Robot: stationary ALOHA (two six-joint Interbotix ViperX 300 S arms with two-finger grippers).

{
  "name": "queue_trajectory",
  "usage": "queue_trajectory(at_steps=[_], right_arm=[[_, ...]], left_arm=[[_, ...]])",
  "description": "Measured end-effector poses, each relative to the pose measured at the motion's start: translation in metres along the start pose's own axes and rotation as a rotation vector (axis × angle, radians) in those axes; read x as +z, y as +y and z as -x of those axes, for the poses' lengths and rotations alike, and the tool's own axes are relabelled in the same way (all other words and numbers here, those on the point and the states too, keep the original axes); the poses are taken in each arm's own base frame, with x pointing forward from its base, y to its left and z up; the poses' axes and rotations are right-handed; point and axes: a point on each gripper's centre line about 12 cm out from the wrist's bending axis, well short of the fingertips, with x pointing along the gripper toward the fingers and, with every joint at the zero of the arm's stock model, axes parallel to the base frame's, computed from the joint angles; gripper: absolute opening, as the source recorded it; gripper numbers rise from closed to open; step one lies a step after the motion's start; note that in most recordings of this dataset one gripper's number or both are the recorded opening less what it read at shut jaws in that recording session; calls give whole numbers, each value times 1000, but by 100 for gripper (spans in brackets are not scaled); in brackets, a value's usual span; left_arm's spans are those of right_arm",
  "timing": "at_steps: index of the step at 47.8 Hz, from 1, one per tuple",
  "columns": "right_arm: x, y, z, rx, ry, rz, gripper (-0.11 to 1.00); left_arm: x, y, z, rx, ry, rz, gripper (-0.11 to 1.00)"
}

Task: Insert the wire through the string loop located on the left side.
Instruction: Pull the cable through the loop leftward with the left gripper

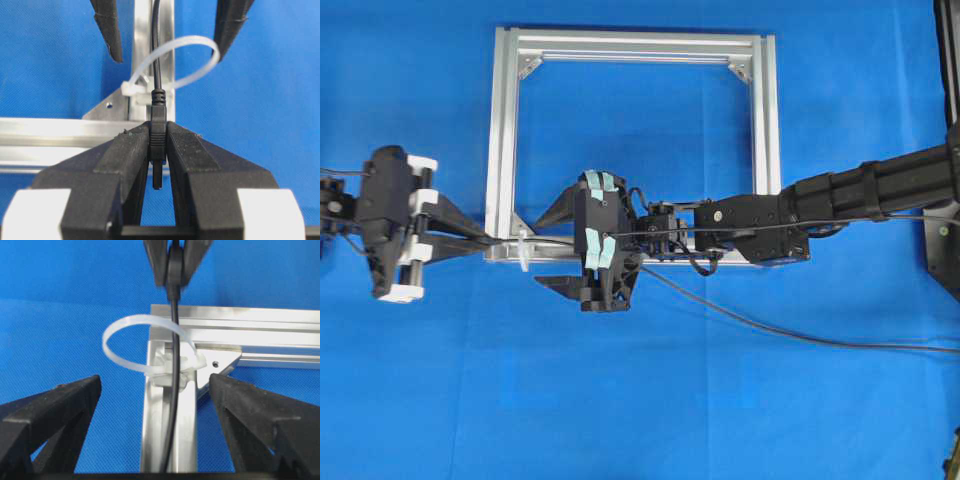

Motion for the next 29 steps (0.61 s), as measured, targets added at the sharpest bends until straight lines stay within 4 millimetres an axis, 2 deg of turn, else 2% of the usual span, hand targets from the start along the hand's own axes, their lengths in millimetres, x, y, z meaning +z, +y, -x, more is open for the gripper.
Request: queue_trajectory(at_steps=[17,29], right_arm=[[0,0,0,0,-2,3,98],[0,-1,0,-1,0,2,98]], left_arm=[[22,-3,39,-25,-52,9,8],[37,-6,78,-53,-128,11,8]])
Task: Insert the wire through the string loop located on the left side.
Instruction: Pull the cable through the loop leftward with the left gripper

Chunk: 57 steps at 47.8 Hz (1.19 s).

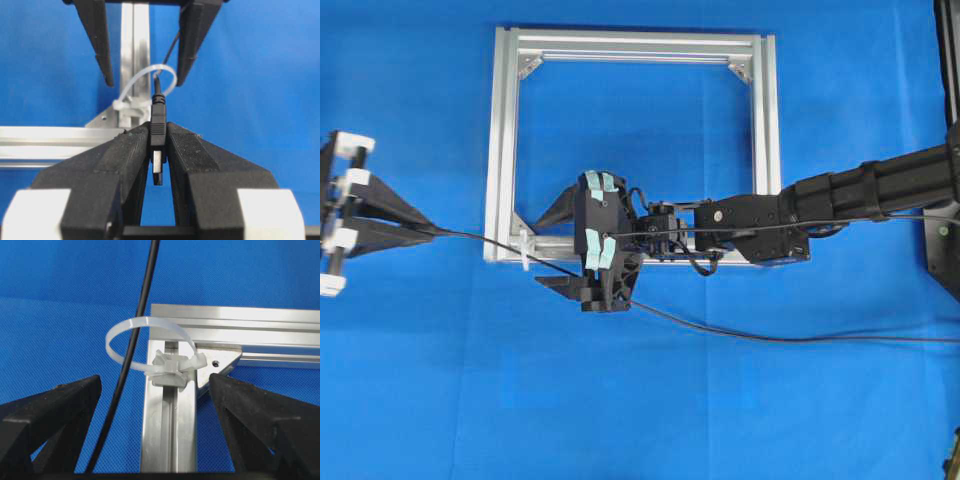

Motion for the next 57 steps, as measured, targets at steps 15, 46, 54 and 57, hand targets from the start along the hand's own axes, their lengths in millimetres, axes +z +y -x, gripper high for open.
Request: queue_trajectory(at_steps=[15,46,54,57], right_arm=[[0,1,0,2,-1,1,98],[0,1,0,2,-1,1,98],[0,1,0,2,-1,1,98],[0,1,0,2,-1,1,98]], left_arm=[[17,-5,43,-28,-39,-3,8],[22,-5,52,-27,-76,-26,8],[22,-5,53,-26,-77,-21,8],[22,-5,53,-28,-75,-22,13]])
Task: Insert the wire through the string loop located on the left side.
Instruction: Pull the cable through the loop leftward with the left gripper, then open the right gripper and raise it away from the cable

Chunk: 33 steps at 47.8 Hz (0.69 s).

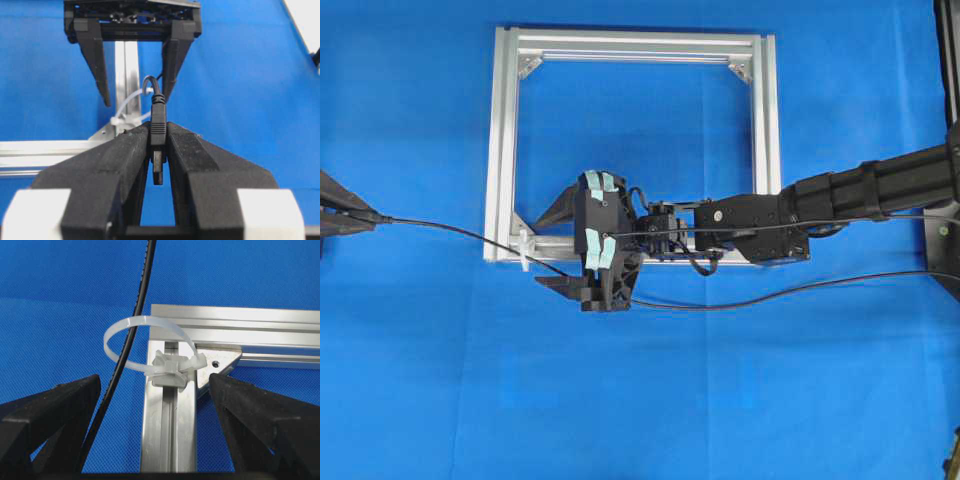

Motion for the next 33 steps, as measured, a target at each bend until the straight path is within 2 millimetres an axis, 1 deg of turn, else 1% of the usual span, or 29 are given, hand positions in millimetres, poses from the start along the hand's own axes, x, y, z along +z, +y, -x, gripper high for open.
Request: queue_trajectory(at_steps=[3,7,11,14,16,22,26,29,33], right_arm=[[0,-1,0,-1,0,-1,98],[0,-1,0,-1,0,-1,98],[1,-1,0,-1,0,-1,98],[0,-1,0,-1,0,-1,98],[0,-1,0,-2,1,-1,98],[0,-1,0,-2,1,-1,98],[0,-1,0,-2,4,-1,98],[3,0,2,-1,4,-1,98],[15,2,8,2,-11,-2,98]], left_arm=[[0,0,0,1,0,0,27],[0,0,0,1,0,0,55],[0,0,0,1,0,-3,79],[0,0,0,2,1,-3,89],[0,0,0,3,1,-4,90],[0,1,0,9,2,-3,84],[0,2,0,10,2,-1,84],[0,2,0,10,3,0,84],[0,2,0,10,2,-1,84]])
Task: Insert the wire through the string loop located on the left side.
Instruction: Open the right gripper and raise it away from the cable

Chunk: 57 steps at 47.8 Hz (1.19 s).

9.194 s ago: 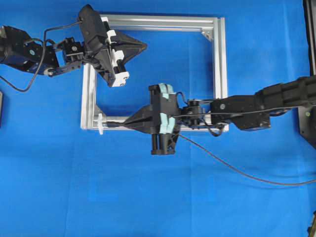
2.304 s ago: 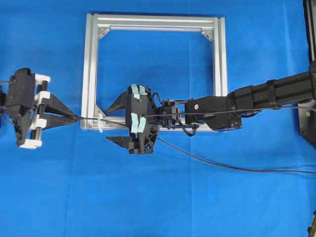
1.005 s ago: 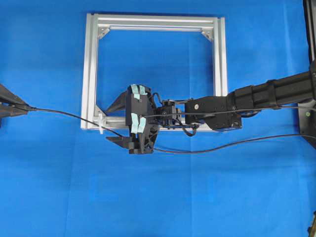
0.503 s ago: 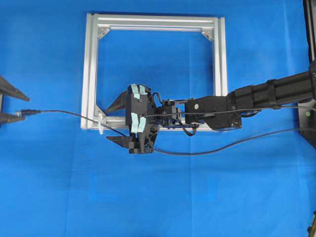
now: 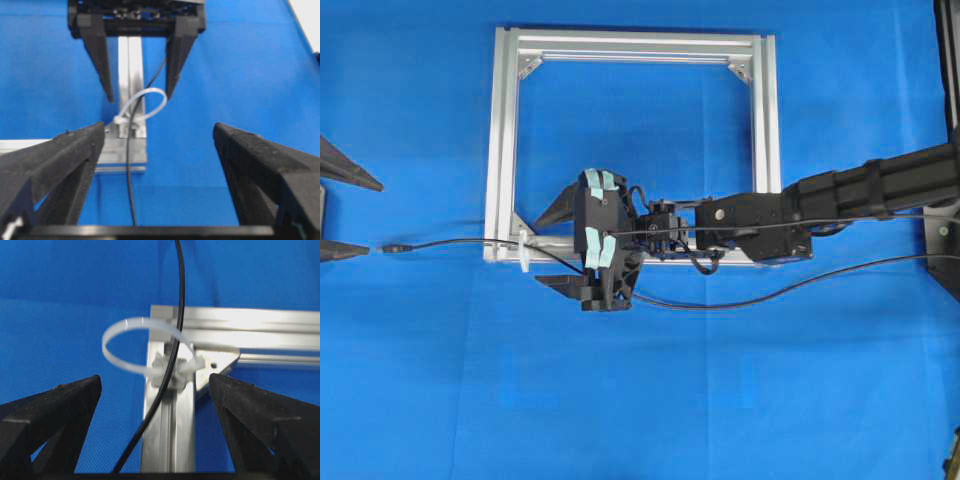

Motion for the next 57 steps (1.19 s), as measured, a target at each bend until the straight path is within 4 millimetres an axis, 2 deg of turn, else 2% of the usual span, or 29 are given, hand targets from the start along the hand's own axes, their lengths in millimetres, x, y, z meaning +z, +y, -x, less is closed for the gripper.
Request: queue_trajectory(at_steps=[9,19,31,57], right_arm=[[34,1,18,3,-52,-5,98],[58,-4,32,-10,-76,-13,98],[91,-1,50,-3,-127,0,98],[93,0,51,-3,-128,6,98]], left_arm=[[0,0,0,0,0,0,84],[1,0,0,0,-5,2,84],[1,0,0,0,-8,5,84],[1,0,0,0,-9,5,84]])
